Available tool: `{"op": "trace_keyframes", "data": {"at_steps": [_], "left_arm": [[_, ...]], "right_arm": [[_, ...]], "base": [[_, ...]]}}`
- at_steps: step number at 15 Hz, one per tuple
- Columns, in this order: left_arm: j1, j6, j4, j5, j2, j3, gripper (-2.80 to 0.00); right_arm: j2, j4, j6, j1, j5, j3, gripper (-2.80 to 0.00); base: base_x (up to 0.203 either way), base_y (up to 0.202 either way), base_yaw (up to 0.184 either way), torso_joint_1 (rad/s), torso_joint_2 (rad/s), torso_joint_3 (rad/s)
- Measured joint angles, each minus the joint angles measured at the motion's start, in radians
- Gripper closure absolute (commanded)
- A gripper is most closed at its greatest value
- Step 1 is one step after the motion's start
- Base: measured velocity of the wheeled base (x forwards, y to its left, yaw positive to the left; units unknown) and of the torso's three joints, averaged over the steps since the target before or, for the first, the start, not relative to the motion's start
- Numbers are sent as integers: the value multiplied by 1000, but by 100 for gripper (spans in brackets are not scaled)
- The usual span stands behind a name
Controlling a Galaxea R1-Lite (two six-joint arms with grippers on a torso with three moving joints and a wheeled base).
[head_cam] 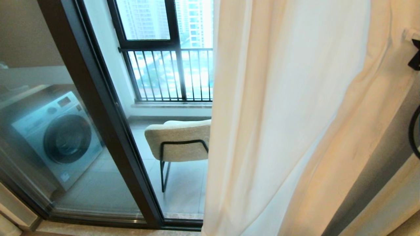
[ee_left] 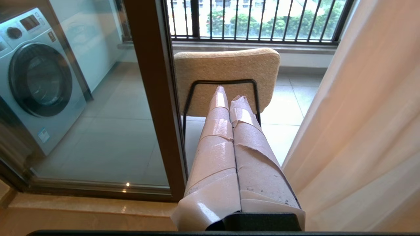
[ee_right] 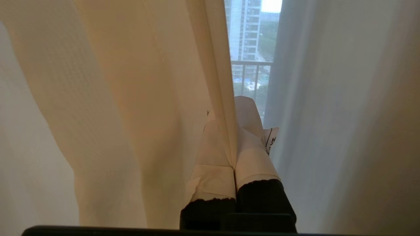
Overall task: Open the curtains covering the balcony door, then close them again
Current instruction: Pull the inner curtains open on both sides
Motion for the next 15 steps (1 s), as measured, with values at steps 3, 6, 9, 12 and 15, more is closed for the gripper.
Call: {"op": "trace_keyframes", "data": {"at_steps": [3, 6, 9, 12, 15], "left_arm": [[0, 0, 0, 0, 0, 0, 0], [0, 0, 0, 0, 0, 0, 0], [0, 0, 0, 0, 0, 0, 0], [0, 1, 0, 0, 0, 0, 0], [1, 1, 0, 0, 0, 0, 0]], "right_arm": [[-2, 0, 0, 0, 0, 1, 0], [-2, 0, 0, 0, 0, 3, 0], [-3, 0, 0, 0, 0, 3, 0], [-3, 3, 0, -1, -1, 3, 0], [-3, 1, -1, 0, 0, 1, 0]], "base": [[0, -192, 1, 4, 1, 3], [0, -194, 0, 3, 1, 4], [0, -168, -2, 3, 1, 3], [0, -26, 0, 1, 2, 1], [0, 0, 0, 0, 0, 0]]}}
